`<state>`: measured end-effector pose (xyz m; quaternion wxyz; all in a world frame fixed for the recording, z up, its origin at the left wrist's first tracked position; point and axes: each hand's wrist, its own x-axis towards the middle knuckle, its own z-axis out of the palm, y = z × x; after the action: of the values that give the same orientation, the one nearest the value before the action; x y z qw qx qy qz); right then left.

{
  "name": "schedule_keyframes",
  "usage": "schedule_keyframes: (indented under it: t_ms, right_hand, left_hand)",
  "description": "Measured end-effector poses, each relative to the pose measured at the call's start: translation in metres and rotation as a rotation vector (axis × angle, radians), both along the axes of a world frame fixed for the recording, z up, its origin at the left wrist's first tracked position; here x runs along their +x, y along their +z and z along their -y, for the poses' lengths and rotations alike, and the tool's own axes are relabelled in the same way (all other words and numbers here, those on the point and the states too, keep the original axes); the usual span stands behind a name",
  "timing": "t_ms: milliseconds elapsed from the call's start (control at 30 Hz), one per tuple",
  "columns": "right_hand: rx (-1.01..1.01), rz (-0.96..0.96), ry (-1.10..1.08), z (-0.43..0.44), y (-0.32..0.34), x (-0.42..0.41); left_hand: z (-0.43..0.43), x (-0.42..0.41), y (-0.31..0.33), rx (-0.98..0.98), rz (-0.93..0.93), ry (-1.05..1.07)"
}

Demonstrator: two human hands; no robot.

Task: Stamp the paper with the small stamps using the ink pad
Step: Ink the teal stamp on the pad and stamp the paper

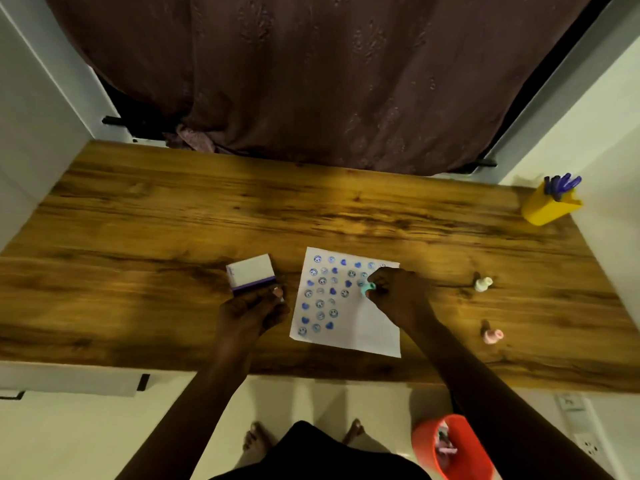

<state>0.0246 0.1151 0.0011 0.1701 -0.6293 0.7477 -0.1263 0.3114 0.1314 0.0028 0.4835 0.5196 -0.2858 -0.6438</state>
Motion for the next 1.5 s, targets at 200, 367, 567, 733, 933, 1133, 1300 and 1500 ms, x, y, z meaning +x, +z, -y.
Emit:
schedule_keyframes:
  t_ms: [200, 367, 567, 733, 933, 1133, 1300, 1500]
  right_hand:
    - [0.044, 0.088, 0.009, 0.001, -0.015, 0.009]
    - [0.031, 0.101, 0.022, 0.003, -0.02, 0.01]
    - [0.025, 0.128, 0.022, 0.003, -0.026, 0.013]
    - [0.025, 0.092, 0.027, 0.004, -0.028, 0.015]
    - [0.024, 0.048, 0.031, 0.004, -0.025, 0.016]
    - [0.018, 0.161, -0.032, 0.006, -0.008, 0.005]
    - [-0.11, 0.74, -0.345, -0.003, 0.031, -0.018]
    - [-0.055, 1.1, -0.251, -0.04, 0.062, -0.017]
  left_hand:
    - [0.001, -0.015, -0.001, -0.018, 0.026, -0.039]
    - [0.0, -0.018, -0.004, -0.025, 0.011, -0.043]
    - [-0.001, -0.018, -0.004, -0.03, -0.02, -0.036]
    - [-0.001, -0.02, -0.006, 0.0, -0.012, -0.029]
    - [0.0, -0.029, -0.003, -0.013, 0.033, -0.057]
    - [0.0, -0.034, 0.006, -0.037, 0.028, -0.09]
    - [0.003, -0.044, 0.007, -0.024, 0.049, -0.125]
    - [0.003, -0.07, 0.015, 0.017, 0.028, -0.268]
